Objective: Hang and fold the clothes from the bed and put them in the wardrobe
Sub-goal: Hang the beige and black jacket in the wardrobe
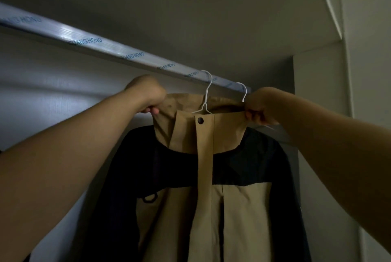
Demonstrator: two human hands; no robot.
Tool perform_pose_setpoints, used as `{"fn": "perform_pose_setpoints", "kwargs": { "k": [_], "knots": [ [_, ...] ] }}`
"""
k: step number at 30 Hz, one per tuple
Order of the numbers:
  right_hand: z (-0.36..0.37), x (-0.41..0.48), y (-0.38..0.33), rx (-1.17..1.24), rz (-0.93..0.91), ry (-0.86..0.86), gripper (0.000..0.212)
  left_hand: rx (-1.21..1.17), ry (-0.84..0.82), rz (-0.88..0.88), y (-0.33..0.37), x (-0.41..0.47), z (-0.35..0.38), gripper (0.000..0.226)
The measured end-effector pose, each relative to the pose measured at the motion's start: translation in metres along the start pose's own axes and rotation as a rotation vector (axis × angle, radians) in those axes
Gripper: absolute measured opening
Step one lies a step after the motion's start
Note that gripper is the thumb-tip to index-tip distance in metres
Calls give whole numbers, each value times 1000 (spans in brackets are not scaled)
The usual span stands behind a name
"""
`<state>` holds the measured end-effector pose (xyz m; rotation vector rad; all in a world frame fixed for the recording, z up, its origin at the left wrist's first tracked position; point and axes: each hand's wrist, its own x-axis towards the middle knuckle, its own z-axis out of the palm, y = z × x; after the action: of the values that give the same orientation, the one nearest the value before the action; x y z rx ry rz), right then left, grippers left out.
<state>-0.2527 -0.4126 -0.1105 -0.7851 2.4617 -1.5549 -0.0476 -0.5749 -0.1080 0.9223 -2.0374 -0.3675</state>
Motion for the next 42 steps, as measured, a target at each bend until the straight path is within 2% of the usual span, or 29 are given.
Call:
{"fn": "perform_pose_setpoints", "kwargs": {
  "k": [1, 3, 4, 5, 7, 8, 10, 11, 13, 14, 16, 18, 21, 24, 27, 33, 36, 42],
  "knots": [
    [5, -3, 1, 61, -30, 29, 9, 56, 9, 44, 0, -5, 2, 21],
    [17, -8, 10, 132, -166, 130, 24, 172, 110, 179, -1, -18, 8, 13],
    [24, -13, 18, 64, -270, 241, 32, 214, 186, 260, -2, -26, 12, 19],
    [32, -20, 27, -38, -408, 387, 35, 249, 244, 337, -4, -35, 16, 26],
    [45, -41, 46, -211, -841, 664, 30, 284, 313, 484, -7, -52, 21, 33],
    [48, -50, 52, -260, -1044, 685, 27, 263, 339, 550, -8, -58, 22, 31],
    [53, -61, 61, -339, -1251, 478, 33, 184, 316, 616, -9, -65, 19, 19],
    [54, -62, 63, -393, -1275, 337, 43, 127, 210, 597, -10, -65, 15, 15],
    [57, -61, 63, -483, -1240, 100, 56, 4, -146, 508, -12, -66, 10, 21],
    [60, -61, 63, -512, -1233, 23, 55, -12, -288, 470, -15, -68, 10, 27],
    [68, -57, 62, -585, -1248, 5, 45, 38, -387, 452, -20, -69, 15, 33],
    [74, -53, 62, -633, -1231, 67, 39, -8, -349, 424, -25, -67, 25, 22],
    [83, -49, 62, -635, -1218, 134, 31, -21, -258, 406, -30, -61, 38, 20],
    [87, -48, 62, -616, -1228, 138, 24, 41, -176, 453, -35, -59, 50, 10],
    [86, -45, 63, -562, -1220, 122, 19, -31, -149, 487, -39, -57, 56, 4],
    [83, -40, 63, -476, -1162, 58, 11, -147, -128, 511, -44, -53, 66, 7],
    [83, -40, 64, -494, -1169, 41, 7, -114, -107, 570, -46, -53, 70, 11],
    [82, -42, 61, -540, -1186, 42, 4, -193, -99, 614, -53, -53, 78, 16]
  ]
}}
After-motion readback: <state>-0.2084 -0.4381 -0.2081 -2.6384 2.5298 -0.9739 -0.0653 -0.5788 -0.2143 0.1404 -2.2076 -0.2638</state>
